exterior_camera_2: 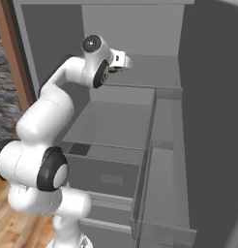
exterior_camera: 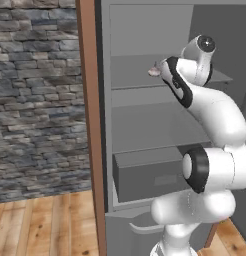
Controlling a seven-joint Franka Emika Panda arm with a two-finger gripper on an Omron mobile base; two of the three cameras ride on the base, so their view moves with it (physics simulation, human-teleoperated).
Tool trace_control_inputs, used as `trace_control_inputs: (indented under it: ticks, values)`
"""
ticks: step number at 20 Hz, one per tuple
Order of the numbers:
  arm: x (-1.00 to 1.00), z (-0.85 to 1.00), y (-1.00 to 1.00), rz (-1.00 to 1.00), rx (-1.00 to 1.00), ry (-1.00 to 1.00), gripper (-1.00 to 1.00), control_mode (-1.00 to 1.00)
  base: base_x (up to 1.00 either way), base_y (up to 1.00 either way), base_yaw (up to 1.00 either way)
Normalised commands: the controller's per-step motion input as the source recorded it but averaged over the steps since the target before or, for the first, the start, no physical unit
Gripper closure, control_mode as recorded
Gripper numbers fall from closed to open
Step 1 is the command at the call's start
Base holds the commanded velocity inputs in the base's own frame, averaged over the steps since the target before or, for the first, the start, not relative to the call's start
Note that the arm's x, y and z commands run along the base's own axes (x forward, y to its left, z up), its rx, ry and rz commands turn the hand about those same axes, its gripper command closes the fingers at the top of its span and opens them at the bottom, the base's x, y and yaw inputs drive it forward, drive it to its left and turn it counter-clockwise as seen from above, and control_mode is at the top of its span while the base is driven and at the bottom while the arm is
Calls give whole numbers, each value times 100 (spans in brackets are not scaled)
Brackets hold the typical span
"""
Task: Grab the garlic and lemon from the fridge, place them in the blender, close the lid, and turn on the blender to create a marinade.
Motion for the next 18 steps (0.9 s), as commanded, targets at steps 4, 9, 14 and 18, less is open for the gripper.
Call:
trace_control_inputs:
  ticks: [4,9,14,18]
  values:
    - [-100,28,26,0,-10,-58,100,-100,0,0,0]
    - [-100,57,23,0,0,-26,100,-100,0,0,0]
    - [-100,38,23,0,6,5,100,-100,0,0,0]
    - [-100,9,34,-4,10,28,100,-100,0,0,0]
